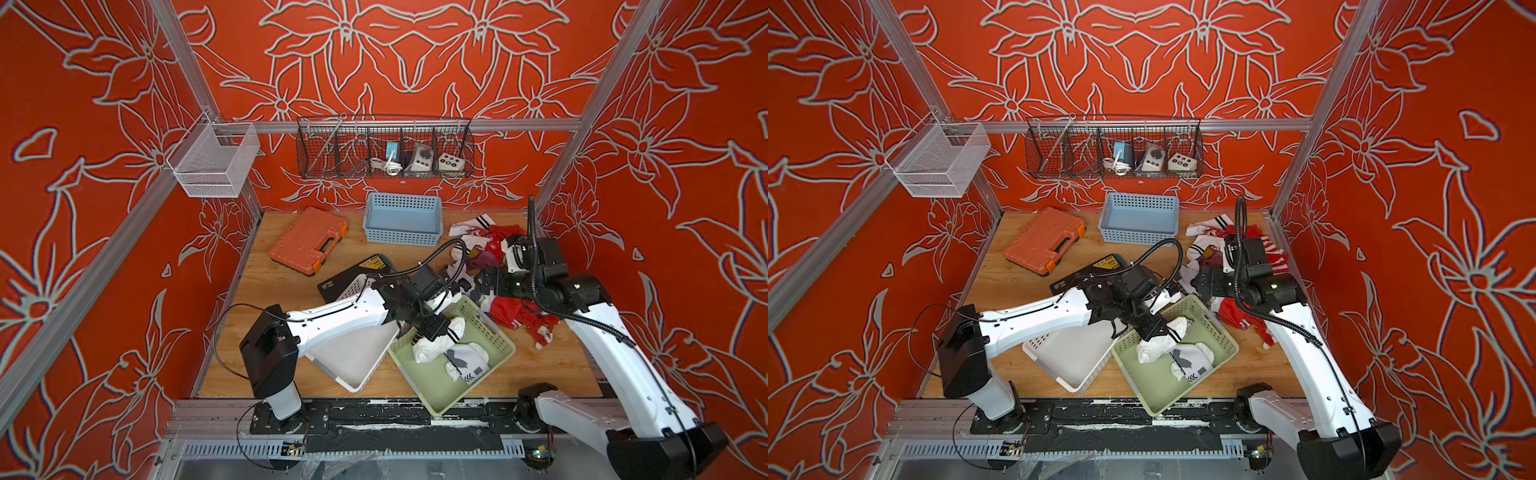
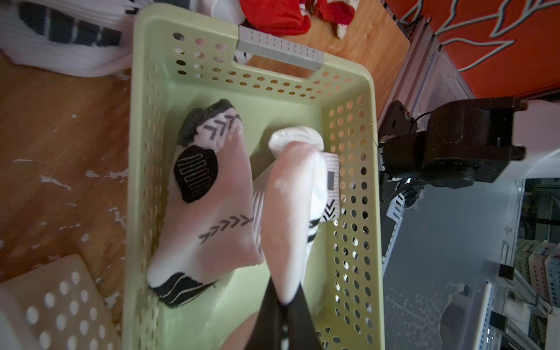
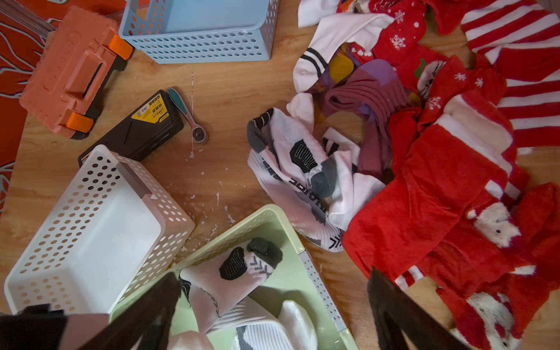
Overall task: Sort the socks into the basket by color
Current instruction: Place the sock in the bin.
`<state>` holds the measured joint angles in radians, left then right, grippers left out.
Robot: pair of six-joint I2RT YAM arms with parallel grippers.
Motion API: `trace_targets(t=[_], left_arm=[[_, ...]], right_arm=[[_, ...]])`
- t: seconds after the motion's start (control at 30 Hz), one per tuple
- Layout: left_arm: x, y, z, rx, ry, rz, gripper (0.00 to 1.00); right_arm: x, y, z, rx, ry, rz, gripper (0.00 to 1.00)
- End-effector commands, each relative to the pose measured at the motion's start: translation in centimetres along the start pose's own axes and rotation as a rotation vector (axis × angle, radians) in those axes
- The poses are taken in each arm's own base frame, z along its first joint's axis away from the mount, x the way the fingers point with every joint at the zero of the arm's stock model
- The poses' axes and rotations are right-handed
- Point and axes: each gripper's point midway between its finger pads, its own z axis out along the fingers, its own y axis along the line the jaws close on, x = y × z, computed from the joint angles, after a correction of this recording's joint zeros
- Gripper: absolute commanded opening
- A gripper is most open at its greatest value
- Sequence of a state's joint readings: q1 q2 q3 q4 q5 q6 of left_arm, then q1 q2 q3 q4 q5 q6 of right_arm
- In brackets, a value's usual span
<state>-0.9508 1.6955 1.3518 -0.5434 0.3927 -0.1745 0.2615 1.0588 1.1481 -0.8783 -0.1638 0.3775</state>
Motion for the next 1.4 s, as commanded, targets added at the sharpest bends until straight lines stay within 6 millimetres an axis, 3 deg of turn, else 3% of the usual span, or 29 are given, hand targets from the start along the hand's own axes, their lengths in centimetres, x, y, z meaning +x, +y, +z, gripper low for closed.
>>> trace_targets(t=[0.0,0.23,0.33,0.5,0.67,0.8,1.03,1.2,1.37], left_arm=[[0.1,-0.8,1.8,0.072,0.024,0.032,0.0],[3.2,0.9,5.4,0.076,0.139,-0.014,0.03],[3.5,1.1,5.5,0.068,0.144,-0.017,0.19],[3.0,1.1,5.1,0.053,0.129,-0.006,0.58],[2.0,1.3,3.8,0.012,0.08,0.011,0.67],[0.0,1.6,1.1,-0.008,-0.024,-0.006,0.71],[-3.9,3.1,-5.5,-0.014,-0.213,-0.1,0.74],[-5.4,4.7,-9.7,-0.056,-0.293,-0.175,0.76],[-6.6,6.3,-13.9,-0.074,-0.4,-0.261,0.76]], right_arm=[[0.4,-0.2,0.6,-0.009,0.017,0.012,0.98],[0.5,-1.1,1.3,0.014,0.032,0.019,0.98],[0.3,-1.3,1.6,0.018,0.037,0.017,0.98],[0.1,-1.4,2.2,0.021,0.046,0.015,0.98],[0.0,-1.5,2.8,0.031,0.067,0.006,0.97],[0.3,-1.9,3.9,0.045,0.1,-0.001,0.89],[0.0,-2.8,5.9,0.091,0.133,-0.006,0.72],[-1.5,-4.1,7.9,0.153,0.149,0.007,0.71],[-3.3,-7.5,9.7,0.263,0.17,0.055,0.74]])
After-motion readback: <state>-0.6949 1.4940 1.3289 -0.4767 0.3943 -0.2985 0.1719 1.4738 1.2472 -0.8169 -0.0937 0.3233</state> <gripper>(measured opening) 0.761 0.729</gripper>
